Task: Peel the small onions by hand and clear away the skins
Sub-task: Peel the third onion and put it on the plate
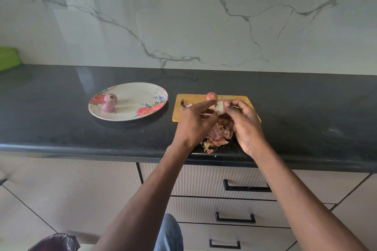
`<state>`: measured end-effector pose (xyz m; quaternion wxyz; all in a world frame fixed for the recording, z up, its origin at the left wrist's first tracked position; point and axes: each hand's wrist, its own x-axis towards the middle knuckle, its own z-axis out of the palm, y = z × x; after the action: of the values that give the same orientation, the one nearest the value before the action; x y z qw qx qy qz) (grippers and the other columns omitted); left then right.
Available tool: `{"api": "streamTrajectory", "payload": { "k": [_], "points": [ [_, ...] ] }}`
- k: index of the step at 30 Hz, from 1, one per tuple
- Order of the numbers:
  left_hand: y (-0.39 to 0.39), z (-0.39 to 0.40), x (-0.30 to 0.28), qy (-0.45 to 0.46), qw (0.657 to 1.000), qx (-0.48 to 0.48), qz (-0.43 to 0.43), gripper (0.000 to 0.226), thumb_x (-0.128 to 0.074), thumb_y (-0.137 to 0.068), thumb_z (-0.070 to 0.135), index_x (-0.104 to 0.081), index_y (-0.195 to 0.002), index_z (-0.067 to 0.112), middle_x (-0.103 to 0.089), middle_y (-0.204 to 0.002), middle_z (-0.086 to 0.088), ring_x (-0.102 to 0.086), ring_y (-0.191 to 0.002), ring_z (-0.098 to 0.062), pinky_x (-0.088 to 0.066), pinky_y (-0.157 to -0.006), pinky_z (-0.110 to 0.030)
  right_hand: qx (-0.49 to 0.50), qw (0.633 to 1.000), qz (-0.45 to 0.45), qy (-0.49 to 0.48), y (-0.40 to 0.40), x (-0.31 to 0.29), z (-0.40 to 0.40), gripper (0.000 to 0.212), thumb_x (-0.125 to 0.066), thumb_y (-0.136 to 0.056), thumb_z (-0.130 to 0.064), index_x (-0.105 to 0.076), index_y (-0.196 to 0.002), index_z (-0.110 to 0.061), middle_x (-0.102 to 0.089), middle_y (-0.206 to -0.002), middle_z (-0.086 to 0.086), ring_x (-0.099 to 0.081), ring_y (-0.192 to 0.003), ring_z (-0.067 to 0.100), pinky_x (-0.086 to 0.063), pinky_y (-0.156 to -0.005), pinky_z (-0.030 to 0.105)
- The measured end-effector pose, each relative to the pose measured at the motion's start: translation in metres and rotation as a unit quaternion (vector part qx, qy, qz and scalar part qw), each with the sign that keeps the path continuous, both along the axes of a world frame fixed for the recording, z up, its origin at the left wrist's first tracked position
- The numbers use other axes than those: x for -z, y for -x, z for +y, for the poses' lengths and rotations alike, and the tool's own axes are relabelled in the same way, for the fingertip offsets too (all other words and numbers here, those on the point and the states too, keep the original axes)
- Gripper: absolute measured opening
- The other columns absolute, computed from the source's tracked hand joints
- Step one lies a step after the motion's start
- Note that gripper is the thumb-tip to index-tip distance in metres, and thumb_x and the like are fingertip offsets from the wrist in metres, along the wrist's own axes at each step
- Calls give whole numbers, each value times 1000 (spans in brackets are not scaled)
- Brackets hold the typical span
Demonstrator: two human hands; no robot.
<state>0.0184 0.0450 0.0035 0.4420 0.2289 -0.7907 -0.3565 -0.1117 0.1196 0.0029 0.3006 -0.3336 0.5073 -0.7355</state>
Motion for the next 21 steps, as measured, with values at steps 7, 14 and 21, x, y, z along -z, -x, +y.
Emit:
{"api": "streamTrajectory", "payload": {
  "k": [7, 14, 21],
  "points": [
    [0, 4, 0, 14, 1000, -3, 13, 31, -74, -91, 19, -73, -121, 10, -77, -106, -3, -68, -82, 11, -53, -74, -10, 27, 996, 87, -10, -3, 1, 1, 10, -71, -92, -24, -75, -95, -16, -75, -86, 3, -71, -83, 15, -58, -75, 29],
    [0, 2, 0, 17, 1000, -3, 19, 25, -72, -92, 15, -75, -117, 9, -78, -102, -4, -71, -85, 2, -56, -76, -15, 21, 992, 121, -26, -4, 1, 2, 14, -75, -88, -24, -77, -99, -17, -78, -94, 2, -72, -94, 15, -57, -89, 29],
    [3, 1, 2, 39, 998, -39, 14, 21, -69, -90, 4, -78, -108, 9, -78, -96, -5, -71, -83, -13, -57, -78, -35, 5, 992, 114, -46, -2, 1, 1, 11, -71, -93, -16, -78, -102, -18, -78, -98, 4, -73, -99, 19, -56, -94, 35]
  ]
}}
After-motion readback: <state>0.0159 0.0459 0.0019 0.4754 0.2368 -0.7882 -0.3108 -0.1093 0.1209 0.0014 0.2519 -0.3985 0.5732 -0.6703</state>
